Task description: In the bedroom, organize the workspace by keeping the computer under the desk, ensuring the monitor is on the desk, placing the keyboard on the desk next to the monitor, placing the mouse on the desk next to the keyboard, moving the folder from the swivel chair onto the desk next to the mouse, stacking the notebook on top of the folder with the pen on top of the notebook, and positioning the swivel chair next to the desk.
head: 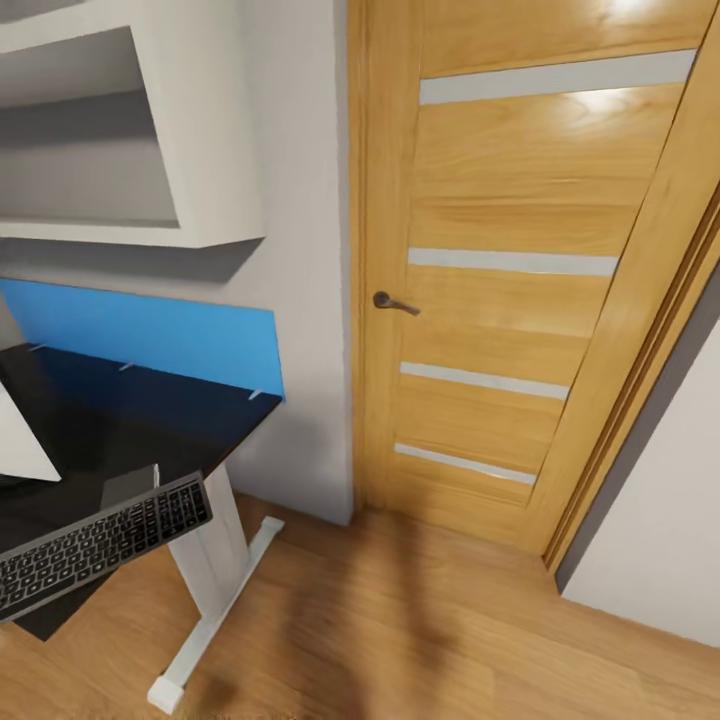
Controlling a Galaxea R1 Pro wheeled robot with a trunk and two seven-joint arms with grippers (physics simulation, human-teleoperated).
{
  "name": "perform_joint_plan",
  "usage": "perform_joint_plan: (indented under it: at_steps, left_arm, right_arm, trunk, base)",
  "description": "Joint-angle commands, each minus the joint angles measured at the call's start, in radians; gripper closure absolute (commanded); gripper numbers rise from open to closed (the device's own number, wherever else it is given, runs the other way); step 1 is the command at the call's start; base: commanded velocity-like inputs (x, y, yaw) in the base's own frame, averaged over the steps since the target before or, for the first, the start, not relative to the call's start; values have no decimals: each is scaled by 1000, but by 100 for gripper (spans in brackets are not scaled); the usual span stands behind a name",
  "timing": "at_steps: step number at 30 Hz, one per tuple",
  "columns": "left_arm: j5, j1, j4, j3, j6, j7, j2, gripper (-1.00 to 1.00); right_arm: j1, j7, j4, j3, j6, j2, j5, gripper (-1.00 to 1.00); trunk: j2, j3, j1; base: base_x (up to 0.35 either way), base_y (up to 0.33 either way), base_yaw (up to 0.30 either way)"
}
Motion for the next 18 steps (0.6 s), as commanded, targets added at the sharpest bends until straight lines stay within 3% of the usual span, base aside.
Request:
perform_joint_plan:
  at_steps: [1,18]
  left_arm:
    - [5,-1,1,-9,-2,5,0,-100]
    - [5,-1,1,-9,-2,5,0,-100]
  right_arm:
    - [0,-7,0,-3,-2,0,9,-100]
    - [0,-11,-1,-3,-7,1,9,-100]
  trunk:
    - [-1,-2,0]
    - [-1,-6,0]
  base:
    - [0,0,256]
    - [0,0,262]
